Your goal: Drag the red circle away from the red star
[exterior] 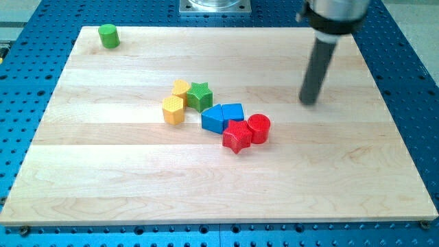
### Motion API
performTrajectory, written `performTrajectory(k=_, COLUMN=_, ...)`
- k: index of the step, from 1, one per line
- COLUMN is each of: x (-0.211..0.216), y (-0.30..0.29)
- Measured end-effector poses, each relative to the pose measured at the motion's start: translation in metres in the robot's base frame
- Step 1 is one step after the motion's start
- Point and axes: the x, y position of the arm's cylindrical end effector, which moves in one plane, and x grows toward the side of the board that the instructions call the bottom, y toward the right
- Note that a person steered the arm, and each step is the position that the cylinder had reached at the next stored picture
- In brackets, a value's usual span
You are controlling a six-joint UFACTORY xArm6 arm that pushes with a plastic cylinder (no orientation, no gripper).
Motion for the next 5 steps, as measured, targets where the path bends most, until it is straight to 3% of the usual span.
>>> performTrajectory(k=1, x=0.071, y=-0.009)
performTrajectory(k=2, x=0.074, y=-0.071)
performTrajectory(k=3, x=0.089, y=-0.082)
performTrajectory(k=5, x=0.032, y=-0.12)
